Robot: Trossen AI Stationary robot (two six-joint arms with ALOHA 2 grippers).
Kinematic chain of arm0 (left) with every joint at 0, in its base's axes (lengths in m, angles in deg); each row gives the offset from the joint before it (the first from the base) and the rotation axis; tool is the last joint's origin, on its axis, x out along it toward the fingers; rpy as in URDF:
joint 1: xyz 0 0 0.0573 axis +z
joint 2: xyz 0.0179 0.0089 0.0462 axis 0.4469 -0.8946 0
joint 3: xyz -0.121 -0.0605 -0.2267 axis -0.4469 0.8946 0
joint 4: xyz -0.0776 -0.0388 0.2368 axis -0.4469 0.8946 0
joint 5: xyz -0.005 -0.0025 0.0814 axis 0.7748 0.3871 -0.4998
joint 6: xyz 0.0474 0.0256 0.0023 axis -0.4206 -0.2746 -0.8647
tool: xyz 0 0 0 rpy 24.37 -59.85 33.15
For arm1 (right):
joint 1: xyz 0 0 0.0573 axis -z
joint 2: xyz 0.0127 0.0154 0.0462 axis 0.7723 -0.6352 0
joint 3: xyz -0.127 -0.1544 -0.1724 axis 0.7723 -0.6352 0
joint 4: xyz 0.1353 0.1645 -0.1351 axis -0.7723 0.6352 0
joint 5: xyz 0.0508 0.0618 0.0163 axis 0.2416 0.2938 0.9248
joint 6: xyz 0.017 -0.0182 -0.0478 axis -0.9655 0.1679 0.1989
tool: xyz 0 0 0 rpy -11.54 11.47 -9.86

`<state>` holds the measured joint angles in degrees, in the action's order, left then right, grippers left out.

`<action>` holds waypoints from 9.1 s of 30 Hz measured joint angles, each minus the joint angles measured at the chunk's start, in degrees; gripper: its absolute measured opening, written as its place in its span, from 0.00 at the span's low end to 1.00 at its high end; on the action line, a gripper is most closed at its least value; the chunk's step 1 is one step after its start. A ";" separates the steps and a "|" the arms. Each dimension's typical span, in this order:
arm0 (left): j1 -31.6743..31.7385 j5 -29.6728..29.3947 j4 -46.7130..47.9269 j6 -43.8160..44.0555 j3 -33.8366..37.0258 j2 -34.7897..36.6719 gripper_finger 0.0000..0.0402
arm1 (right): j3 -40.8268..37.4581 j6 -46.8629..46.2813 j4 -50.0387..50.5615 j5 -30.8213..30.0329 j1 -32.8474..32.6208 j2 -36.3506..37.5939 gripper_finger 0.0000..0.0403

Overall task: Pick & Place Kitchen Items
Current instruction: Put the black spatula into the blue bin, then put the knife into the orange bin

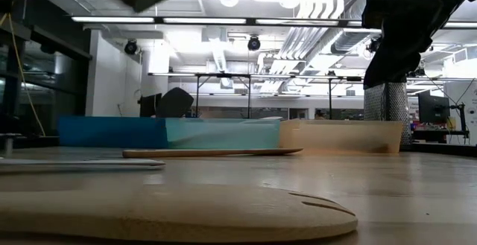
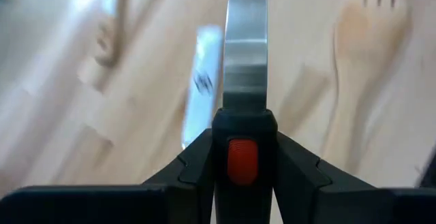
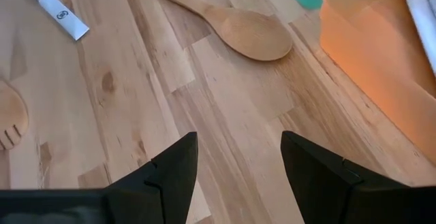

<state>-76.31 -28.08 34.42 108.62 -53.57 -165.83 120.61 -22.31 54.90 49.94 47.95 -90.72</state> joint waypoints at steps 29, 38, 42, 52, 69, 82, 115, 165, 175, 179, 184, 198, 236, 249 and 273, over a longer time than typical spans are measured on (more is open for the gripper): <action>33.54 -8.46 -22.15 -33.64 35.91 44.50 0.26 | 0.02 12.14 -7.36 3.76 -5.01 18.07 0.50; 52.68 -3.26 -24.56 -59.13 39.80 55.11 0.26 | 0.02 12.03 -7.37 3.99 -5.00 17.03 0.50; 61.58 -0.25 -24.24 -69.68 39.82 54.98 0.26 | 0.02 11.96 -7.33 3.99 -4.90 16.70 0.50; 77.47 2.51 -24.75 -85.07 39.84 50.14 0.26 | 0.02 11.96 -7.38 4.19 -4.90 16.61 0.50; 95.65 10.20 -35.43 -93.06 39.89 40.04 0.26 | 0.02 11.96 -7.38 4.21 -4.90 16.61 0.50; 95.50 11.15 -48.52 -95.23 52.96 48.27 0.26 | 0.02 11.97 -7.35 4.21 -4.90 16.61 0.50; 95.52 6.91 -55.61 -99.45 69.13 53.78 0.26 | 0.02 11.96 -7.36 4.21 -4.87 16.61 0.50; 94.21 21.22 -35.12 -83.58 47.71 51.06 0.47 | 0.02 11.96 -7.36 4.21 -4.90 16.61 0.50; 78.11 21.49 -27.59 -72.43 43.16 51.10 0.47 | 0.02 11.96 -7.37 4.21 -4.88 16.63 0.50; 69.63 18.77 -24.24 -65.28 43.16 51.10 0.47 | 0.02 11.97 -7.38 4.21 -4.87 16.61 0.50; 58.08 16.08 -21.84 -54.67 43.16 51.10 0.47 | 0.02 11.98 -7.38 4.21 -4.90 16.61 0.50; 27.05 12.45 -20.43 -28.60 43.16 46.50 0.47 | 0.02 11.97 -7.38 4.21 -4.90 16.61 0.50; 6.21 26.44 -35.44 -18.26 43.19 20.08 0.47 | 0.02 11.98 -7.38 4.21 -4.89 16.63 0.50; 6.19 25.73 -35.95 -19.12 43.03 15.46 0.47 | 0.02 11.98 -7.38 4.21 -4.90 16.63 0.50; 6.21 23.23 -38.29 -20.50 43.09 14.60 0.21 | 0.02 11.97 -7.38 4.21 -4.90 16.62 0.50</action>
<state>-70.10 -4.85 -3.87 88.12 -10.47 -151.23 120.63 -10.34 47.53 54.15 43.05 -74.10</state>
